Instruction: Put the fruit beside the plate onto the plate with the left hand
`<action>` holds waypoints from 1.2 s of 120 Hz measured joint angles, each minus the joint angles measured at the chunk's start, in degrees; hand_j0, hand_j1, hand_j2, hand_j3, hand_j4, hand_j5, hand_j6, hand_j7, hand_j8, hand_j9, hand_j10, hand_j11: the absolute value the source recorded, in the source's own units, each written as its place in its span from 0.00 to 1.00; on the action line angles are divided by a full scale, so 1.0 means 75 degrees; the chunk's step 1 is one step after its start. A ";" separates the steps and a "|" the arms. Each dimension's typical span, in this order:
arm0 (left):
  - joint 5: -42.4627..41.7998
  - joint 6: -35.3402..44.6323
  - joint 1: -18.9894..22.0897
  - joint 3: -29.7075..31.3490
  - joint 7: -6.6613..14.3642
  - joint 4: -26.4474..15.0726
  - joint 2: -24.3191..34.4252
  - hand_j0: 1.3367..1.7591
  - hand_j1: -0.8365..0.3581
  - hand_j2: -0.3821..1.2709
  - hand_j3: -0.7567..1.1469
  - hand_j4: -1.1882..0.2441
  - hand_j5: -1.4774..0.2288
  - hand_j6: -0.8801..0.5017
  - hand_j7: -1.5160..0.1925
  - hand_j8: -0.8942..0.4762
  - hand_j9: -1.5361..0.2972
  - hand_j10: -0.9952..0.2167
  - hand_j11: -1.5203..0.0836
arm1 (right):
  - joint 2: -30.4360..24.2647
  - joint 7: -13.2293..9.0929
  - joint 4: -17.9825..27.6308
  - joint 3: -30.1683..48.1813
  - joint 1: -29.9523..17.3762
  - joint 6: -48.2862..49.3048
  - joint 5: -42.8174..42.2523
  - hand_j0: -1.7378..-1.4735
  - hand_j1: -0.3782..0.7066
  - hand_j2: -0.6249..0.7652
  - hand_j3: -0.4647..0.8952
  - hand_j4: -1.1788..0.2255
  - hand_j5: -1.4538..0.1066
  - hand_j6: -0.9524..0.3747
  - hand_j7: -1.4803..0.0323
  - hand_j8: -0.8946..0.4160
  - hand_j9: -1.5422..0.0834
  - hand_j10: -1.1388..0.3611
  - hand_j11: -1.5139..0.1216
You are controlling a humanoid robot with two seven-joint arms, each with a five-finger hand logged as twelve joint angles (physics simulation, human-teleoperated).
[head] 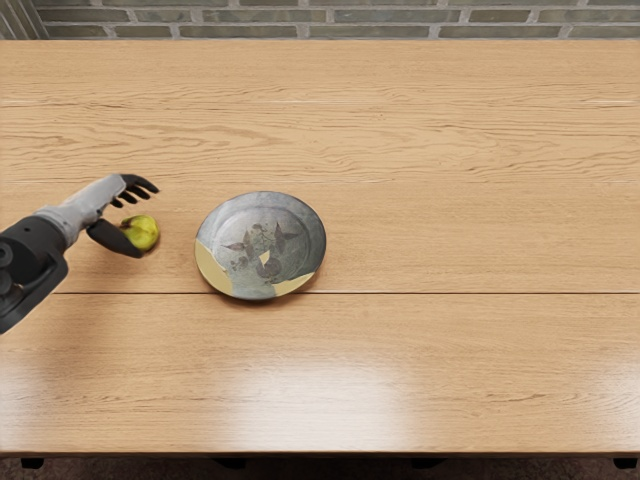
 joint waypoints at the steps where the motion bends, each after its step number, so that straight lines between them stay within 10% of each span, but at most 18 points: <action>1: 0.0006 0.0005 0.0004 0.0002 0.0000 0.0007 -0.0005 0.76 0.65 0.28 0.40 0.59 0.60 0.39 0.63 0.40 0.59 0.54 0.67 | 0.0000 0.0000 0.0000 0.0000 0.0000 0.0000 0.0000 0.30 0.07 0.44 0.34 0.81 0.90 0.69 0.95 0.66 0.92 0.74 0.90; 144: 0.0134 0.0078 0.0198 0.0197 0.0055 0.0250 -0.0352 0.76 0.40 0.38 0.40 0.38 0.37 0.43 0.39 0.45 0.38 0.40 0.42 | 0.0000 0.0000 0.0000 0.0000 0.0000 0.0000 -0.0001 0.30 0.07 0.44 0.34 0.81 0.90 0.69 0.95 0.66 0.92 0.74 0.90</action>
